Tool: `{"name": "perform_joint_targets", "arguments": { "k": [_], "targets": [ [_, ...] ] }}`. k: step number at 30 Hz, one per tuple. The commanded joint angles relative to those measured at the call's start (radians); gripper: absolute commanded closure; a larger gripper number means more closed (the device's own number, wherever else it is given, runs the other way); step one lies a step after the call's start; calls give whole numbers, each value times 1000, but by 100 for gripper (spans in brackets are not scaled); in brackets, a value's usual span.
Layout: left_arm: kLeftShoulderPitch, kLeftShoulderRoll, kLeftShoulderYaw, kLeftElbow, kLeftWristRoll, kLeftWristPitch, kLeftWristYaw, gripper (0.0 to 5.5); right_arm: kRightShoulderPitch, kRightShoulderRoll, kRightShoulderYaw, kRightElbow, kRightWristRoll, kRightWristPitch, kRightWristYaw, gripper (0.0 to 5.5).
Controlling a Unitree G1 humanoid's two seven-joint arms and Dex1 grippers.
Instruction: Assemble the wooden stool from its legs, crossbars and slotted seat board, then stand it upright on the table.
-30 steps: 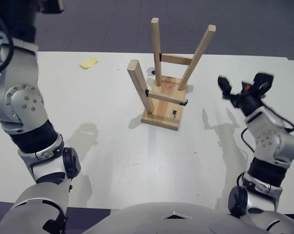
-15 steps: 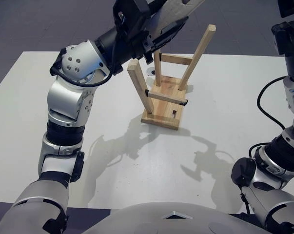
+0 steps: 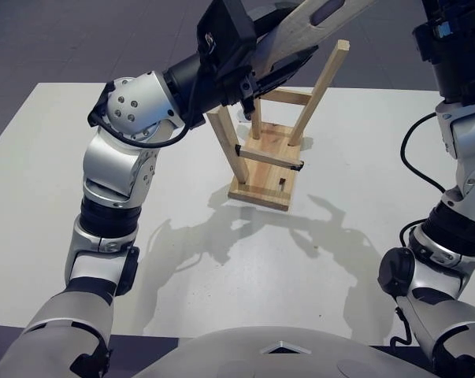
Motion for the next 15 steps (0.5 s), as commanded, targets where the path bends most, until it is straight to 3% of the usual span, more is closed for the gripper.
{"name": "perform_joint_targets", "arguments": {
  "k": [1, 15],
  "targets": [
    [8, -4, -10, 0, 31, -7, -9, 333, 11, -13, 12, -25, 30, 1, -13, 131],
    [22, -21, -9, 13, 71, -8, -17, 333, 32, -28, 30, -40, 47, -14, -11, 371]
  ]
}}
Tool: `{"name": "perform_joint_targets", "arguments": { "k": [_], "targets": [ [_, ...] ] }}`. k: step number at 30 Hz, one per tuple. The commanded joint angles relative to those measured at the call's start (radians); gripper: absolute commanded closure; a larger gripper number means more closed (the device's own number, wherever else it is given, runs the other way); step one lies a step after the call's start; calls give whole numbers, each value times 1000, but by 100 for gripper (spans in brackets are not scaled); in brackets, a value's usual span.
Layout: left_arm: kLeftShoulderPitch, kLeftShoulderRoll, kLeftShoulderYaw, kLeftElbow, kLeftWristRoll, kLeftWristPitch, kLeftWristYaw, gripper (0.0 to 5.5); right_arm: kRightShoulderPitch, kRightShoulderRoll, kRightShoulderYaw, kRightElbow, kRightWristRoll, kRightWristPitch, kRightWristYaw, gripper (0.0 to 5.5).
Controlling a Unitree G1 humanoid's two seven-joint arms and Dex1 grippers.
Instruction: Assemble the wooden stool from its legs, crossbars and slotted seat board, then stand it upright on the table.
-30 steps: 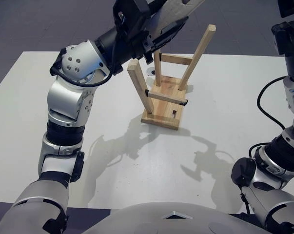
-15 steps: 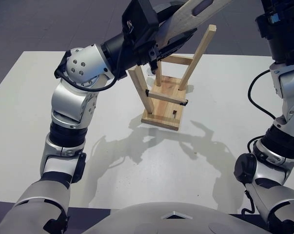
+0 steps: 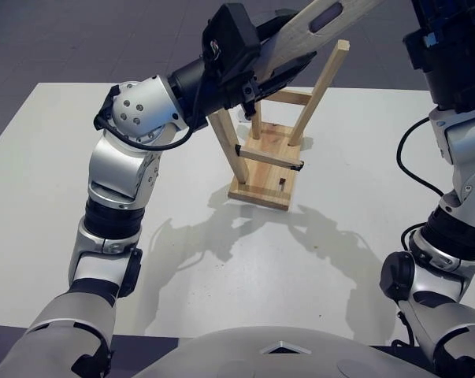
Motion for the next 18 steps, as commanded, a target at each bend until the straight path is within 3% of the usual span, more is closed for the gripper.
{"name": "perform_joint_targets", "arguments": {
  "k": [1, 6, 18],
  "targets": [
    [8, -1, -6, 6, 14, -5, -11, 333, 5, -13, 3, -6, 9, -10, -1, 381],
    [16, -3, -9, 9, 19, -7, -16, 333, 8, -12, 5, -6, 16, -17, -2, 445],
    [1, -19, 2, 15, 24, -12, -1, 336, 53, -1, 45, -8, -43, -49, -23, 447]
  ]
}}
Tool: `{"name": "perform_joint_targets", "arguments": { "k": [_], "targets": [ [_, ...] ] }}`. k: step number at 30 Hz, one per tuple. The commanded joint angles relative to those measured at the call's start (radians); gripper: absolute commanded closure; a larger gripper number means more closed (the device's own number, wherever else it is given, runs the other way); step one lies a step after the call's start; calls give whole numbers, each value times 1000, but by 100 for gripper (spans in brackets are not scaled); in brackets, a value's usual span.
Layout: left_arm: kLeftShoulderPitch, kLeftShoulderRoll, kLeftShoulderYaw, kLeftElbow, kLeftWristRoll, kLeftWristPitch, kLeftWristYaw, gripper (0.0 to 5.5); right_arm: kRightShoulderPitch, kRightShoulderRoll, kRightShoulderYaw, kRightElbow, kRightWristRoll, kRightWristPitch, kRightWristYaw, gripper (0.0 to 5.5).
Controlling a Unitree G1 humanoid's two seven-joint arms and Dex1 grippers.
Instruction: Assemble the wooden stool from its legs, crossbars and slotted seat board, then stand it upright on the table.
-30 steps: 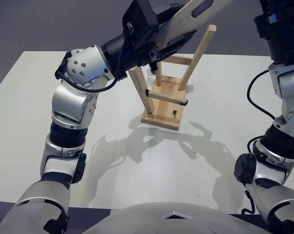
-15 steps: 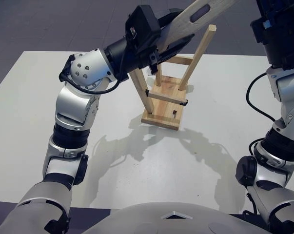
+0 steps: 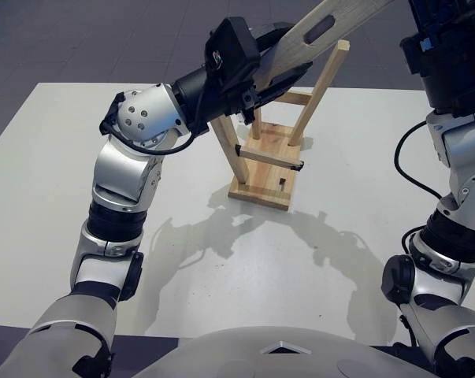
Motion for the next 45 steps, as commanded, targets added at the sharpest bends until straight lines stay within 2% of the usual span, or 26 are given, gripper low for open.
{"name": "perform_joint_targets", "arguments": {
  "k": [1, 3, 10, 12, 15, 16, 18, 20, 24, 30, 36, 45],
  "targets": [
    [-19, -14, 14, -5, 5, -3, 11, 336, 21, 6, 18, 7, -60, -19, -26, 447],
    [-40, -28, 28, -4, -13, 10, 22, 279, 16, 15, 19, 24, -78, -36, -41, 449],
    [-131, -64, 155, 6, -129, 90, 82, 164, 25, 38, -7, 34, -96, -67, -72, 450],
    [-179, -81, 268, 23, -232, 145, 149, 122, 43, 36, -32, 21, -74, -72, -83, 450],
    [-253, -64, 544, 130, -385, 168, 347, 64, 92, 17, -146, -22, 44, -102, -105, 450],
    [-234, -35, 603, 172, -365, 152, 401, 50, 118, -2, -189, -33, 63, -110, -106, 450],
    [-133, 19, 636, 232, -269, 148, 472, 22, 169, -37, -249, -47, 69, -118, -119, 450],
    [22, 51, 565, 277, -155, 173, 491, 10, 214, -73, -273, -49, 37, -111, -148, 450],
    [287, 46, 300, 339, 50, 209, 470, 10, 299, -126, -243, -46, -113, -97, -210, 450],
    [400, -41, 87, 357, 164, 228, 448, 10, 394, -134, -154, -72, -220, -32, -241, 450],
    [410, -76, -32, 343, 242, 252, 424, 10, 472, -91, -134, -120, -114, 30, -295, 450],
    [407, -122, -118, 333, 284, 279, 377, 10, 502, -7, -45, -175, -73, 20, -376, 450]
  ]
}}
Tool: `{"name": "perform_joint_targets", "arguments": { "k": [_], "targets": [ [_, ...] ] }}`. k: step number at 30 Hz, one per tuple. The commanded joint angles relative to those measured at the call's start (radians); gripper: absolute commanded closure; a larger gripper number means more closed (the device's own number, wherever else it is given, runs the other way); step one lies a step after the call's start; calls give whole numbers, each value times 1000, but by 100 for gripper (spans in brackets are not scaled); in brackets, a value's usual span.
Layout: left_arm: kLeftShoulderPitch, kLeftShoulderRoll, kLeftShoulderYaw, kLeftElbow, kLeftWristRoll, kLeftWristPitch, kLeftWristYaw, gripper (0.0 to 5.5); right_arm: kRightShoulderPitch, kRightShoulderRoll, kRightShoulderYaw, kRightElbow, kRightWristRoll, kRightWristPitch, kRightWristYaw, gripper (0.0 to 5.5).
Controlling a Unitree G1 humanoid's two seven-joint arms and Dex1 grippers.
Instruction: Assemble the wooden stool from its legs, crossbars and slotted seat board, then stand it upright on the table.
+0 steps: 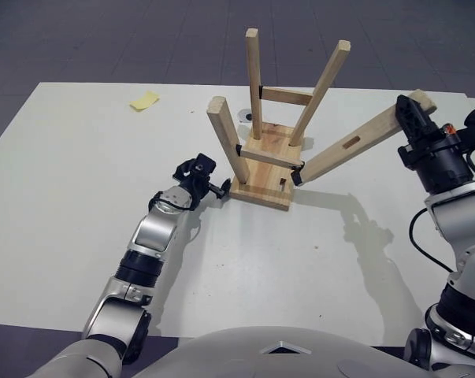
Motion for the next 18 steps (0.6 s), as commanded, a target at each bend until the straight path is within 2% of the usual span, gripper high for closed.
{"name": "perform_joint_targets", "arguments": {
  "k": [1, 5, 18],
  "targets": [
    [3, -25, -41, -4, 18, 23, -27, 10, 13, 24, 25, -21, 3, -9, -28, 450],
    [-3, -36, -50, 1, 34, 19, -24, 10, 19, 39, 33, -5, -21, -23, -40, 450],
    [-3, -98, 35, -73, -52, 65, -62, 10, 69, 76, 13, 69, -153, -77, -66, 450]
  ]
}}
